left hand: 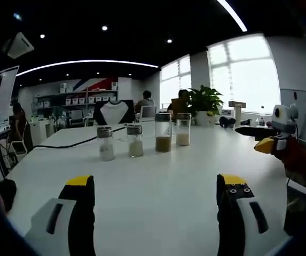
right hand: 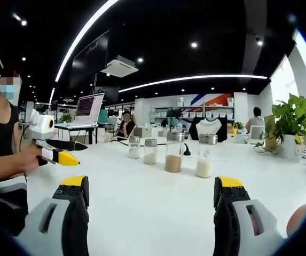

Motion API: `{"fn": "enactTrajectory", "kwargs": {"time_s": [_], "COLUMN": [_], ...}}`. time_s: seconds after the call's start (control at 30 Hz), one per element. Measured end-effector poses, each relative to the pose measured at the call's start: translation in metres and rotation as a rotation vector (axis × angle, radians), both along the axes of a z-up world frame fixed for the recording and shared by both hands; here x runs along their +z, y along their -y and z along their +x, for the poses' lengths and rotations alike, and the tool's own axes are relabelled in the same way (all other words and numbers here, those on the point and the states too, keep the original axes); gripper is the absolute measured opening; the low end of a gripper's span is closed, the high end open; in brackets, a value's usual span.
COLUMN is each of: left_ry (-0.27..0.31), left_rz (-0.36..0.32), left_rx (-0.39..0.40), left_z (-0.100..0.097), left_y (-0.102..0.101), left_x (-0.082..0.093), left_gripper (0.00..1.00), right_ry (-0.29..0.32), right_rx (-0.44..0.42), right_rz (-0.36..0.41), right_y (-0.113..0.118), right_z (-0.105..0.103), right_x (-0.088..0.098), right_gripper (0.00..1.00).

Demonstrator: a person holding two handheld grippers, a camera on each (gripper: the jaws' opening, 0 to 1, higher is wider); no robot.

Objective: Rotate the seasoning bottle until the label or dispensing opening points toward the visible target arrow and the bottle remains upright within the marked orientation range

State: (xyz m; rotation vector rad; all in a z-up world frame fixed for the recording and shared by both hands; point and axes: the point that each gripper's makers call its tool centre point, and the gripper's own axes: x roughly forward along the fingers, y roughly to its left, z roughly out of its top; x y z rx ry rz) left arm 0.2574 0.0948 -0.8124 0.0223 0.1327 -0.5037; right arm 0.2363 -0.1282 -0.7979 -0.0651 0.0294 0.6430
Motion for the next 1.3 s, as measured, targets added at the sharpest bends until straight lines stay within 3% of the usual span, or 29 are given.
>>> {"fn": "enactTrajectory", "kwargs": {"time_s": [0.43, 0.9, 1.1, 1.3], "left_ry": [-0.045, -0.005, -0.016, 0.028], "left_rz": [-0.028, -0.006, 0.001, 0.017], "left_rx": [0.070, 0.134, 0.174, 0.201], "left_z": [0.050, 0.095, 0.117, 0.137], "left_y": [-0.016, -0.023, -0.029, -0.036], "left_x": [0.004, 0.006, 0.001, 0.000], "left_gripper": [1.00, 1.00, 1.00, 0.99], "right_ry": [-0.001, -0.044, -0.057, -0.066], "right_rx": [-0.010, 0.021, 0.035, 0.033], "right_rz": [0.014, 0.026, 0.026, 0.021], "right_y": [0.004, -0.007, -0.009, -0.010], "right_z": [0.002, 0.001, 0.001, 0.000], "right_x": [0.004, -0.002, -0.003, -0.005], "right_gripper": [1.00, 1.00, 1.00, 1.00]}}
